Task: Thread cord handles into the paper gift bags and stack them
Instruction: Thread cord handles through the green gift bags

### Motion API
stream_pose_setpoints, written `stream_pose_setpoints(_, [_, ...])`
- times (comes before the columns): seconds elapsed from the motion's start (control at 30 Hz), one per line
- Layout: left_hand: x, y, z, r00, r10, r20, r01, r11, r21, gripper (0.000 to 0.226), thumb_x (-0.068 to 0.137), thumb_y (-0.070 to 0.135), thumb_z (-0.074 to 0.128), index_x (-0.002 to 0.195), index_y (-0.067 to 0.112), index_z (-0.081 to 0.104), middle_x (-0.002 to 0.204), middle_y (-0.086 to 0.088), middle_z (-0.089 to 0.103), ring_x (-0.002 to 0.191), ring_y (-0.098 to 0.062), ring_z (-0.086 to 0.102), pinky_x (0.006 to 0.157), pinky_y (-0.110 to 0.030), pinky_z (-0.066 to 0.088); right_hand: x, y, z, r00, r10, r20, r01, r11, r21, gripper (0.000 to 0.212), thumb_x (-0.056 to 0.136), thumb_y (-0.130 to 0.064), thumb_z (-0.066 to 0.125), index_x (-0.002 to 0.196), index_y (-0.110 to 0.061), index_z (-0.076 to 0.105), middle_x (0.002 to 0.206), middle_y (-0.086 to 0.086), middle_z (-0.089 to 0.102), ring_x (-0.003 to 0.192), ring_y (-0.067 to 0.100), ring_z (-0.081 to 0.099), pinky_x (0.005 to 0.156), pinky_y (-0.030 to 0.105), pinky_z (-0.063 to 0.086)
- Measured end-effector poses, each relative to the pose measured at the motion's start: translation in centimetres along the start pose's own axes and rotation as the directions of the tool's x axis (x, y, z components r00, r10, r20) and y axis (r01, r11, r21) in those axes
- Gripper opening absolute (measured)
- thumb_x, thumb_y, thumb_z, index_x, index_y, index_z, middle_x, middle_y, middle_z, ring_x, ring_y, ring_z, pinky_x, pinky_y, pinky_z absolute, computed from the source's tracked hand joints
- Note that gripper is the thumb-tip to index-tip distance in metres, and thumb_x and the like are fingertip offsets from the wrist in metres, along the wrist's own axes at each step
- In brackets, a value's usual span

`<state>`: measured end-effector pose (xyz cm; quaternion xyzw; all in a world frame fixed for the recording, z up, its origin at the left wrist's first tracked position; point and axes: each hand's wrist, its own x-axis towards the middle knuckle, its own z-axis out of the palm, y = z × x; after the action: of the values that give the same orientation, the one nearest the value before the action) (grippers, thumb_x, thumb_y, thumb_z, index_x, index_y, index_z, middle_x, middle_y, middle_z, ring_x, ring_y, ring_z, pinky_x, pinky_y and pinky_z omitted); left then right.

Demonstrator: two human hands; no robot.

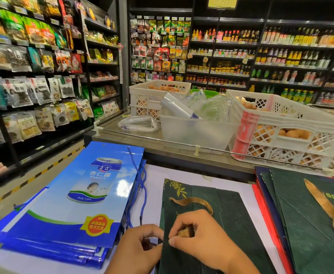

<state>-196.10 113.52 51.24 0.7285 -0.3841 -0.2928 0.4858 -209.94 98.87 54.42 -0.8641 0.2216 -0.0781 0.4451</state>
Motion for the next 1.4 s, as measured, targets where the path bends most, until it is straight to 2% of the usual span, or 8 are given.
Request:
stream_pose_setpoints(0.2, [0.3,-0.5,0.6,0.997,-0.069,-0.016,0.070,0.997,0.043,0.011,0.083,0.015,0.084,0.086,0.020,0.075,0.085,-0.001,0.076,0.087,-0.019,0.073,0.089,-0.031,0.062,-0.2,0.1,-0.4,0.999,-0.038,-0.005,0.038,0.999,0.008,0.008,0.087,-0.027,0.078,0.093,-0.032,0.079,0.096,-0.011,0.075,0.094,0.006,0.070,0.087,0.023,0.056])
stream_pose_setpoints(0.33, [0.1,-0.3,0.6,0.996,-0.085,-0.028,0.086,0.994,0.070,0.013,0.087,0.015,0.080,0.082,0.022,0.070,0.086,-0.004,0.076,0.091,-0.021,0.072,0.074,-0.011,0.056,-0.3,0.2,-0.6,1.000,-0.021,-0.002,0.021,0.999,-0.044,0.005,0.089,-0.027,0.076,0.089,-0.032,0.078,0.093,-0.015,0.073,0.094,0.004,0.069,0.088,0.023,0.055])
stream_pose_setpoints(0.43, [-0.1,0.0,0.6,0.995,-0.093,-0.018,0.094,0.994,0.057,0.012,0.085,0.017,0.082,0.084,0.022,0.071,0.086,-0.004,0.076,0.092,-0.022,0.072,0.074,-0.012,0.057,-0.3,0.1,-0.4,1.000,-0.009,0.027,0.011,0.998,-0.063,0.004,0.090,-0.030,0.075,0.090,-0.032,0.078,0.094,-0.015,0.073,0.094,0.005,0.069,0.088,0.024,0.056])
stream_pose_setpoints(0.6, [-0.2,0.5,0.1,0.998,-0.048,-0.048,0.052,0.993,0.102,0.024,0.087,0.010,0.079,0.077,0.026,0.066,0.082,0.004,0.074,0.084,-0.004,0.066,0.069,-0.005,0.050,-0.3,0.0,-0.2,0.999,-0.024,0.029,0.026,0.998,-0.057,0.004,0.090,-0.029,0.074,0.091,-0.031,0.078,0.095,-0.017,0.072,0.098,0.003,0.068,0.085,0.019,0.053])
stream_pose_setpoints(0.73, [-0.6,1.0,-0.1,1.000,-0.009,-0.029,0.011,0.996,0.088,0.022,0.090,0.007,0.077,0.084,0.026,0.067,0.080,0.035,0.068,0.084,0.029,0.054,0.070,-0.002,0.048,-0.3,0.0,-0.4,0.998,-0.056,0.026,0.057,0.998,-0.040,0.005,0.089,-0.027,0.075,0.089,-0.031,0.078,0.094,-0.013,0.072,0.097,0.006,0.068,0.087,0.020,0.054])
stream_pose_setpoints(1.07, [-0.9,0.8,-1.1,0.993,0.086,0.084,-0.089,0.995,0.039,0.043,0.088,-0.001,0.074,0.085,0.043,0.070,0.096,-0.007,0.071,0.098,0.002,0.064,0.081,-0.013,0.053,-0.2,0.5,-0.6,0.995,-0.098,0.017,0.097,0.994,0.056,0.007,0.089,-0.020,0.074,0.091,-0.025,0.078,0.095,-0.004,0.075,0.093,0.012,0.070,0.087,0.023,0.055])
stream_pose_setpoints(1.27, [-1.2,0.9,-0.9,0.988,0.120,0.094,-0.114,0.991,-0.071,0.020,0.076,0.019,0.079,0.086,0.036,0.074,0.094,-0.013,0.070,0.081,0.013,0.063,0.074,-0.015,0.053,-0.3,0.4,-0.7,0.986,-0.132,0.103,0.118,0.985,0.129,0.004,0.088,-0.022,0.078,0.092,-0.021,0.079,0.090,-0.003,0.072,0.088,0.012,0.068,0.087,0.029,0.055])
stream_pose_setpoints(1.4, [-1.1,0.4,-0.8,0.991,0.120,0.053,-0.117,0.992,-0.050,0.032,0.088,0.006,0.077,0.079,0.036,0.074,0.093,-0.013,0.069,0.081,0.015,0.062,0.072,-0.014,0.052,-0.4,0.3,-0.9,0.984,-0.124,0.131,0.108,0.987,0.123,0.007,0.086,-0.027,0.081,0.092,-0.024,0.078,0.094,-0.001,0.072,0.090,0.012,0.068,0.092,0.036,0.057])
